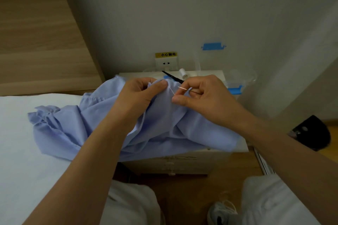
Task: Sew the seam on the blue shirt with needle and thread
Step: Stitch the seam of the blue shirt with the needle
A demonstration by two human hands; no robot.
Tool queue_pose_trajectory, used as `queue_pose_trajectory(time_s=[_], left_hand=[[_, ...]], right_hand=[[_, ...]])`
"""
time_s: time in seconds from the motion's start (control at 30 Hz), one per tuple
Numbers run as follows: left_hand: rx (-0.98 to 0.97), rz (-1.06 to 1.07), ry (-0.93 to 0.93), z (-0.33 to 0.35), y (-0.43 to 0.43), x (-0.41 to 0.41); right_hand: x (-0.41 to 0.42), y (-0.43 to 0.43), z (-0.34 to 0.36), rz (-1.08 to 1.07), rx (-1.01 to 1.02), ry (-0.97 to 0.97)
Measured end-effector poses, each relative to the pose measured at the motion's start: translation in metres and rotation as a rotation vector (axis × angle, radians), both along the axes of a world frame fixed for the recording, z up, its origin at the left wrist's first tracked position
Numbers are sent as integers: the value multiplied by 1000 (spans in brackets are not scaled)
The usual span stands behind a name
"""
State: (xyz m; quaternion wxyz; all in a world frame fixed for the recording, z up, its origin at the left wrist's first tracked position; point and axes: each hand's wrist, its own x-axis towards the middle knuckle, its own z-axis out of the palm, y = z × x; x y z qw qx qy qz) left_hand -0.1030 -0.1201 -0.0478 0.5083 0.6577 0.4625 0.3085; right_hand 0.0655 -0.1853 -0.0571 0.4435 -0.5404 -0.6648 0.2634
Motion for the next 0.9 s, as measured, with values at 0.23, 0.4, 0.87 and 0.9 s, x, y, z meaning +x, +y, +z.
queue_pose_trajectory(time_s=[0.23, 0.4, 0.87, 0.9], left_hand=[[7, 11, -27, 0, 0, 0], [18, -90, -53, 4, -2, 0], [31, -187, -104, 6, -1, -2], [33, -190, -103, 7, -2, -2]], right_hand=[[2, 1, 2, -39, -45, 76], [9, 9, -4, -125, -306, 280], [6, 7, -1, 137, -382, 357], [5, 8, -2, 129, -381, 365]])
